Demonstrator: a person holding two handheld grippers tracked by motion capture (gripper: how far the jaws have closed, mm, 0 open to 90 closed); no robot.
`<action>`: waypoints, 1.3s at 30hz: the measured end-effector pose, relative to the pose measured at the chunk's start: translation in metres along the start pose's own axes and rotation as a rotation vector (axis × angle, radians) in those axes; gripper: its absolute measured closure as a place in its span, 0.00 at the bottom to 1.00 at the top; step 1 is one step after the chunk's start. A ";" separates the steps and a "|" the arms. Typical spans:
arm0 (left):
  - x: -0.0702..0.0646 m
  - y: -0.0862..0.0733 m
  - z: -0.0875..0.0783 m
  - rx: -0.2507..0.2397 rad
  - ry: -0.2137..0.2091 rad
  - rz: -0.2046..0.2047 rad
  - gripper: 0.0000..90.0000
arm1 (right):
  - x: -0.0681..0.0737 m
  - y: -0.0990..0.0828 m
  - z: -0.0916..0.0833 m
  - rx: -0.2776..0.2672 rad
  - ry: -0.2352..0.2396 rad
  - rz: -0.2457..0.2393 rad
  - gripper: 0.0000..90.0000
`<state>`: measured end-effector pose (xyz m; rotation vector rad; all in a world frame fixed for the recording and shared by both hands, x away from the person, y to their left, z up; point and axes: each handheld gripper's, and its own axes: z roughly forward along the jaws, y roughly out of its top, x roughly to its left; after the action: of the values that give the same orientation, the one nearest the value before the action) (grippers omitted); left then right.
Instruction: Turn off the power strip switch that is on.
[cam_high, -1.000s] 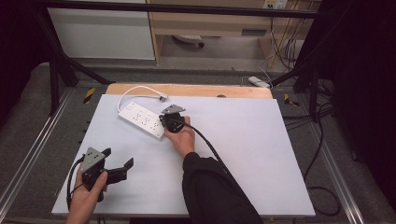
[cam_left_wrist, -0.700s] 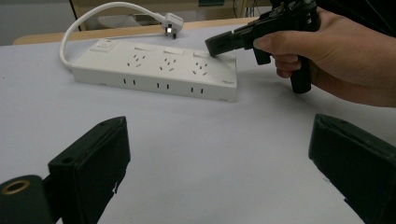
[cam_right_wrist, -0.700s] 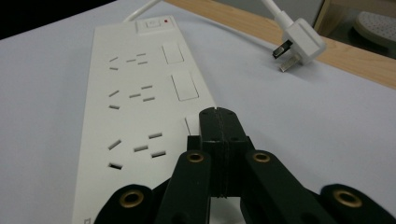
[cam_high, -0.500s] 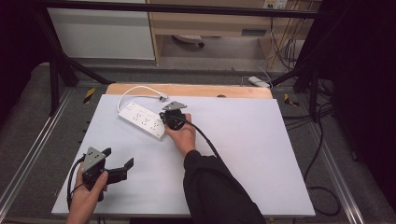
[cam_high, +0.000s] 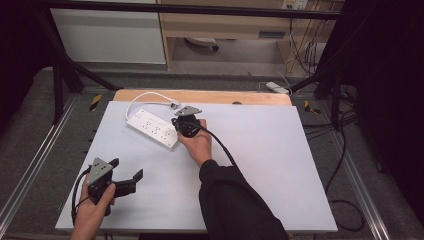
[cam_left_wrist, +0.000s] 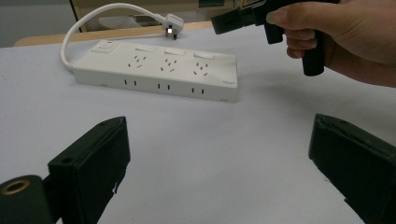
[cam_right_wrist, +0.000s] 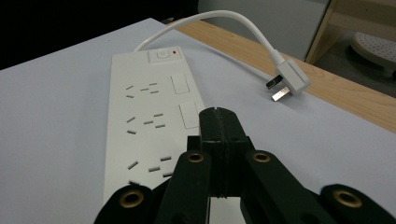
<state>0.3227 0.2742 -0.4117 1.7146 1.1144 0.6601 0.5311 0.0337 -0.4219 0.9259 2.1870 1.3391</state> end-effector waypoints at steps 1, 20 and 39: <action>0.000 0.000 0.000 0.000 0.000 0.000 0.06 | 0.000 0.000 -0.001 -0.001 0.002 0.000 1.00; 0.000 0.000 -0.001 0.004 0.003 0.009 0.06 | -0.005 0.011 -0.022 -0.003 0.024 0.022 0.98; 0.000 -0.001 -0.001 0.012 0.002 0.014 0.06 | -0.015 0.016 -0.045 -0.007 0.042 0.049 0.81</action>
<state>0.3217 0.2744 -0.4123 1.7338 1.1102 0.6649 0.5180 0.0002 -0.3877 0.9632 2.2023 1.4005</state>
